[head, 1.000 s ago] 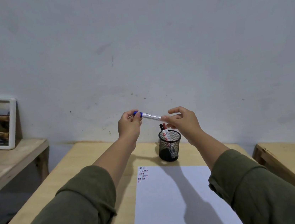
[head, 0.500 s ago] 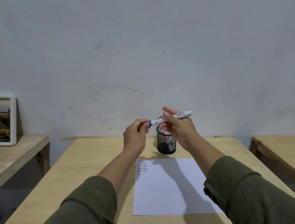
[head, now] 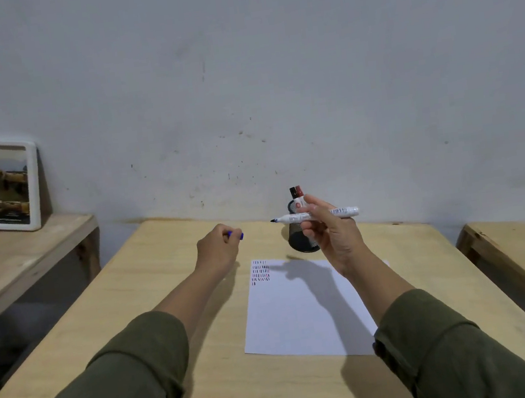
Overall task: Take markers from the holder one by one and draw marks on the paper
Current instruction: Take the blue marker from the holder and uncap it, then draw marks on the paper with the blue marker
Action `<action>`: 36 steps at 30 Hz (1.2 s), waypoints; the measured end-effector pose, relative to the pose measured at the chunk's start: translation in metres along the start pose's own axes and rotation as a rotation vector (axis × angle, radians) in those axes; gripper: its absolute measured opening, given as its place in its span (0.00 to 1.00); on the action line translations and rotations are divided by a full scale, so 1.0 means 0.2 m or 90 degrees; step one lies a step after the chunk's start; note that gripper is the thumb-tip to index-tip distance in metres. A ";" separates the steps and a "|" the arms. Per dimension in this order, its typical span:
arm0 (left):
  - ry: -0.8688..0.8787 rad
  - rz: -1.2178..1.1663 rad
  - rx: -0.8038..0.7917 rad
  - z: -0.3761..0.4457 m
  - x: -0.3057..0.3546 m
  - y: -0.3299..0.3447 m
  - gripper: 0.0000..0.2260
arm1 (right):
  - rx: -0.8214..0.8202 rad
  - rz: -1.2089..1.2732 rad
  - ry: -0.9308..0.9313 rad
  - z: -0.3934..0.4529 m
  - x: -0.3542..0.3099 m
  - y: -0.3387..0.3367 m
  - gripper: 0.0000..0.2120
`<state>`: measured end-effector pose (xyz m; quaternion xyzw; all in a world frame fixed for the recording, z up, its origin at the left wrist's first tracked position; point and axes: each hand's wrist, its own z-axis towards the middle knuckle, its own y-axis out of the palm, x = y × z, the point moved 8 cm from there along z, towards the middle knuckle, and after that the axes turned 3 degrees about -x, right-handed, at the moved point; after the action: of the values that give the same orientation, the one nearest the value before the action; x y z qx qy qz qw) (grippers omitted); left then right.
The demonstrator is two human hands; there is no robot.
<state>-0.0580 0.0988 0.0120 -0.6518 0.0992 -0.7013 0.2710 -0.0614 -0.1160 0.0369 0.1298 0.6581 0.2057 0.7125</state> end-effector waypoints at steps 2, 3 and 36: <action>-0.024 -0.011 -0.009 -0.04 -0.11 0.03 0.04 | 0.016 0.008 0.031 -0.02 0.12 -0.02 0.14; -0.030 -0.004 -0.014 -0.05 -0.15 0.05 0.04 | 0.024 0.018 0.045 -0.03 0.18 -0.03 0.14; 0.060 0.291 -0.055 -0.16 -0.38 0.17 0.26 | 0.082 -0.158 0.103 -0.05 0.57 -0.07 0.02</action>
<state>-0.0811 0.1020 -0.0746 -0.5898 0.2870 -0.6466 0.3896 -0.0649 -0.0763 -0.0716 0.0761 0.7360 0.0832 0.6676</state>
